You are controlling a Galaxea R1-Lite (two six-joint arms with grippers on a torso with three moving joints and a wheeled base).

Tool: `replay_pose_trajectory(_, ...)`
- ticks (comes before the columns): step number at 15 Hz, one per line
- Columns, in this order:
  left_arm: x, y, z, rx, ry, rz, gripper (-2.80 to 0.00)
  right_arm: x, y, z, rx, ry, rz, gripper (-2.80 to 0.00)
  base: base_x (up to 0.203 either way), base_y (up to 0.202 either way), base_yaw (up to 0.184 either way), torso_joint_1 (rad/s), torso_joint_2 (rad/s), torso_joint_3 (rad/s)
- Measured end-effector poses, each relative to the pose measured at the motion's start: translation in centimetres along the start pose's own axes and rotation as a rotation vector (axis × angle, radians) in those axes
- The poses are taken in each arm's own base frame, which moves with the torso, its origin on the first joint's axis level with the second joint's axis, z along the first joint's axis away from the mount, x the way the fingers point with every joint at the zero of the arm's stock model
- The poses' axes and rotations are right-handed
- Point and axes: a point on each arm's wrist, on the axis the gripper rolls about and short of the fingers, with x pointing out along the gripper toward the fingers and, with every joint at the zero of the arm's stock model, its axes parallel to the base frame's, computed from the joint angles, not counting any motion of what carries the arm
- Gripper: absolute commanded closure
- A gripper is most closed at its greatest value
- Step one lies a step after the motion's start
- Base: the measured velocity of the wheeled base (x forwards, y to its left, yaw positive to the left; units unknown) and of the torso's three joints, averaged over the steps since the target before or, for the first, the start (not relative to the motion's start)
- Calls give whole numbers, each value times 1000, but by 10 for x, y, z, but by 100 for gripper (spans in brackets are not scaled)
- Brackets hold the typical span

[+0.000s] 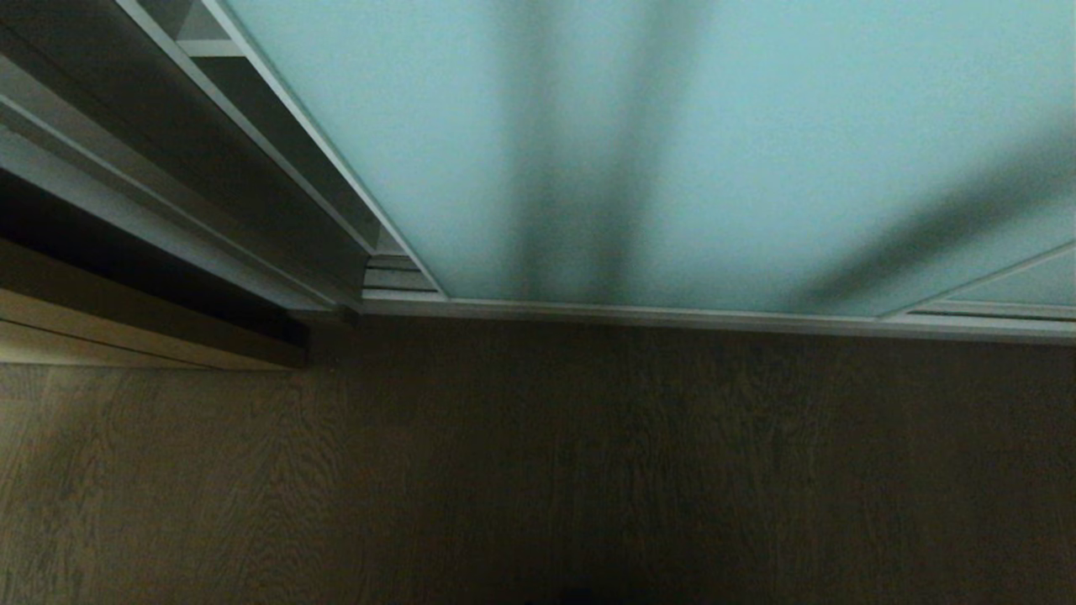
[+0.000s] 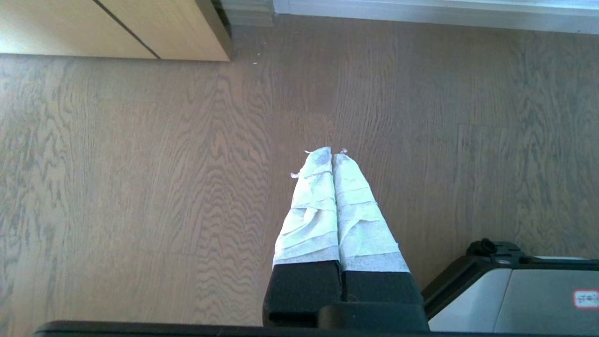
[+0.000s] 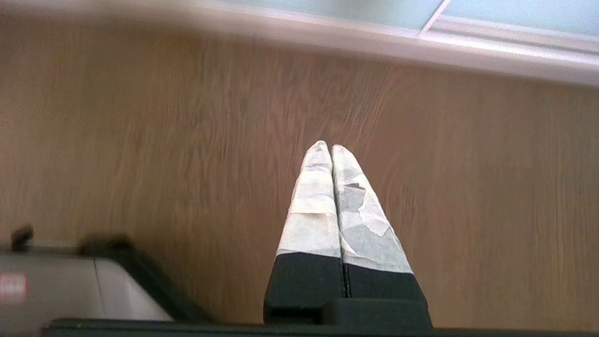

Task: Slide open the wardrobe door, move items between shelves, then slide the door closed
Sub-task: Close the door

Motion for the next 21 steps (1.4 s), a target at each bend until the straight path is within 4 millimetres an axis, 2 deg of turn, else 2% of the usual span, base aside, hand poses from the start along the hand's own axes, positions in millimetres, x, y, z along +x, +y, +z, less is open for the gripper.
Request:
replay_pose_trajectory(1, 0, 0, 0, 0, 0, 0, 0, 0, 0, -4, -2, 39, 6, 0, 0, 0, 0, 0, 0, 0)
replay_pose_trajectory(18, 0, 0, -1, 4, 10, 0, 0, 0, 0, -4, 21, 42, 7, 0, 0, 0, 0, 0, 0, 0)
replay_pose_trajectory(20, -2, 0, 4, 7, -5, 3, 0, 0, 0, -4, 21, 42, 7, 0, 0, 0, 0, 0, 0, 0)
replay_pose_trajectory(21, -6, 0, 20, 10, -57, 1, 0, 0, 0, -4, 21, 42, 7, 0, 0, 0, 0, 0, 0, 0)
